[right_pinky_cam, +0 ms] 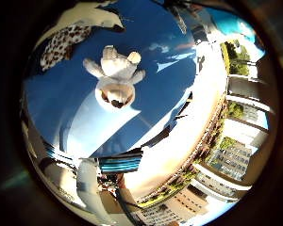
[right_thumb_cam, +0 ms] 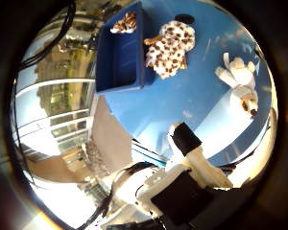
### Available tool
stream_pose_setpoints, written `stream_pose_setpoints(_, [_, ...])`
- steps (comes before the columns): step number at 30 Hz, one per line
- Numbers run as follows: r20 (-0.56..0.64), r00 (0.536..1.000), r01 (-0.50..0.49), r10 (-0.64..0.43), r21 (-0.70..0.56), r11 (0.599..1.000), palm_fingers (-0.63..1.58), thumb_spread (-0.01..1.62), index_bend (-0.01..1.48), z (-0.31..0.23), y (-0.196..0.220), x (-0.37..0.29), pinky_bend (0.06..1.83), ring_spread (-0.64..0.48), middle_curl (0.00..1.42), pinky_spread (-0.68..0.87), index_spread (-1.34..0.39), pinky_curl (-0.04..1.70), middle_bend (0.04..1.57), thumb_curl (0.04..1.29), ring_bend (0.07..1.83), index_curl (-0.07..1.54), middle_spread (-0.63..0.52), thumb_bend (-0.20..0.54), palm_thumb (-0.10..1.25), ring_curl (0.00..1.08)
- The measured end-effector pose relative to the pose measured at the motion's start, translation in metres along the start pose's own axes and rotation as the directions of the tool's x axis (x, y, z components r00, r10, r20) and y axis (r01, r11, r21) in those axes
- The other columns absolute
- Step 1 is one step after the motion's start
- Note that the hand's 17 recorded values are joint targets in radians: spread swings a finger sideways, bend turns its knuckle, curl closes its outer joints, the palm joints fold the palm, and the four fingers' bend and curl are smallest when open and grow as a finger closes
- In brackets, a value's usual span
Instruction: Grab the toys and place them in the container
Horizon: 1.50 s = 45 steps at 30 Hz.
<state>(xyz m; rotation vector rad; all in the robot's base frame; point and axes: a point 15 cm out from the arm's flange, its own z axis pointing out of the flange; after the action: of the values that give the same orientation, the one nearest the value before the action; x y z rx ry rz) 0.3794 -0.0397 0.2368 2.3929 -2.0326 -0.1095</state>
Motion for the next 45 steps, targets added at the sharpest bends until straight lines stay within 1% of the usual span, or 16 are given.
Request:
stream_pose_setpoints(3, [-0.007,1.000,-0.008,0.008,0.018,1.000,-0.02,1.13,0.17,0.020,-0.013,0.013,0.63,0.29,0.30,0.44,-0.20,0.26,0.17,0.41,0.37,0.22,0.13,-0.026,0.60,0.31])
stream_pose_setpoints(8, [-0.002,0.999,-0.042,0.042,0.000,0.999,-0.01,1.13,0.17,0.050,-0.017,0.033,0.61,0.29,0.30,0.44,-0.20,0.25,0.17,0.41,0.36,0.23,0.11,-0.026,0.61,0.31])
stream_pose_setpoints(13, [0.004,0.997,-0.072,0.072,-0.057,0.996,-0.01,1.13,0.17,0.079,-0.010,0.050,0.59,0.28,0.30,0.43,-0.20,0.24,0.17,0.41,0.34,0.24,0.11,-0.026,0.63,0.31])
stream_pose_setpoints(18, [0.003,0.995,-0.097,0.097,-0.077,0.992,-0.01,1.13,0.17,0.105,-0.011,0.067,0.58,0.28,0.30,0.43,-0.20,0.24,0.16,0.41,0.33,0.24,0.11,-0.028,0.63,0.31])
stream_pose_setpoints(23, [0.004,0.994,-0.110,0.111,-0.105,0.988,0.00,1.12,0.18,0.117,-0.006,0.075,0.59,0.29,0.29,0.44,-0.19,0.24,0.16,0.41,0.32,0.25,0.11,-0.027,0.63,0.31])
stream_pose_setpoints(28, [0.003,0.993,-0.116,0.117,-0.127,0.985,0.14,1.11,0.18,0.125,-0.003,0.077,0.64,0.28,0.30,0.47,-0.13,0.24,0.18,0.42,0.32,0.26,0.10,-0.018,0.67,0.31])
stream_pose_setpoints(31, [-0.005,0.993,-0.119,0.119,-0.146,0.982,0.30,1.09,0.14,0.130,0.001,0.083,0.74,0.29,0.30,0.49,-0.09,0.25,0.18,0.43,0.41,0.25,0.06,-0.016,0.72,0.32])
stream_pose_setpoints(33, [-0.004,0.991,-0.132,0.133,-0.148,0.980,0.50,1.09,0.11,0.132,0.004,0.089,0.88,0.27,0.31,0.50,-0.09,0.28,0.20,0.44,0.53,0.23,0.01,-0.018,0.74,0.35])
stream_pose_setpoints(34, [-0.004,0.990,-0.137,0.138,-0.147,0.980,0.56,1.08,0.11,0.132,0.005,0.091,0.91,0.27,0.32,0.50,-0.10,0.29,0.21,0.44,0.57,0.22,0.00,-0.020,0.74,0.36])
stream_pose_setpoints(35, [-0.003,0.990,-0.137,0.138,-0.149,0.979,0.72,1.08,0.09,0.133,0.006,0.092,0.97,0.22,0.35,0.47,-0.13,0.32,0.29,0.44,0.69,0.20,-0.04,-0.020,0.76,0.41])
stream_pose_setpoints(36, [0.000,0.990,-0.138,0.140,-0.151,0.979,0.76,1.07,0.09,0.134,0.007,0.094,1.02,0.19,0.37,0.45,-0.14,0.34,0.32,0.44,0.75,0.19,-0.06,-0.020,0.77,0.43])
stream_pose_setpoints(37, [0.002,0.990,-0.142,0.144,-0.154,0.978,0.85,1.07,0.08,0.136,0.009,0.096,1.04,0.19,0.40,0.44,-0.16,0.35,0.40,0.45,0.82,0.18,-0.08,-0.020,0.78,0.46])
stream_pose_setpoints(39, [0.005,0.987,-0.160,0.162,-0.156,0.975,0.91,1.06,0.09,0.138,0.012,0.102,1.04,0.14,0.48,0.41,-0.23,0.38,0.57,0.46,1.00,0.13,-0.11,-0.018,0.80,0.53])
stream_pose_setpoints(41, [0.009,0.983,-0.182,0.186,-0.153,0.971,0.94,1.06,0.12,0.139,0.016,0.110,1.11,0.09,0.57,0.39,-0.29,0.44,0.73,0.47,1.16,0.08,-0.15,-0.020,0.82,0.61])
stream_pose_setpoints(42, [0.010,0.979,-0.199,0.202,-0.145,0.969,0.95,1.05,0.13,0.139,0.018,0.116,1.17,0.07,0.61,0.38,-0.32,0.46,0.80,0.48,1.20,0.05,-0.17,-0.018,0.83,0.63])
stream_pose_setpoints(45, [0.004,0.970,-0.240,0.241,-0.087,0.967,1.03,1.02,0.24,0.136,0.017,0.140,1.31,0.02,0.69,0.33,-0.41,0.53,0.89,0.50,1.24,0.01,-0.21,-0.010,0.89,0.68])
